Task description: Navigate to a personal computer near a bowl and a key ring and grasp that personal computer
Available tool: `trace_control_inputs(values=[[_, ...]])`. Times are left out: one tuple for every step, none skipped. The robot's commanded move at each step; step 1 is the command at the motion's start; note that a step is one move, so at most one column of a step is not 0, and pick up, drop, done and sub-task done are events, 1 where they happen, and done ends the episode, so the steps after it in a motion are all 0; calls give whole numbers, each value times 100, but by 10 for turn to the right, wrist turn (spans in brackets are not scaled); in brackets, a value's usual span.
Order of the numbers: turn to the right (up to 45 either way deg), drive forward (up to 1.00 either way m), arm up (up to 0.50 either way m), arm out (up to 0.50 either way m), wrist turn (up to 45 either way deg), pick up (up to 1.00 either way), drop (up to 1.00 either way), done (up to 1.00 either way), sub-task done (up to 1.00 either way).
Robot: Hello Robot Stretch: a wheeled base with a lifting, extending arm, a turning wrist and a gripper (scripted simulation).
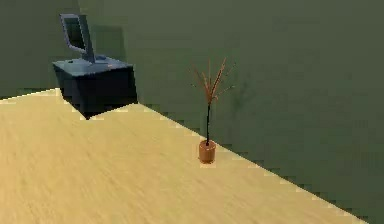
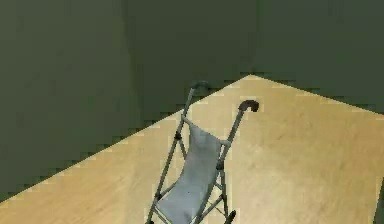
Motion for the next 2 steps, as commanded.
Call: trace_control_inputs(values=[[-420,0,0,0,0,0,0,0,0],[-30,0,0,0,0,0,0,0,0]])
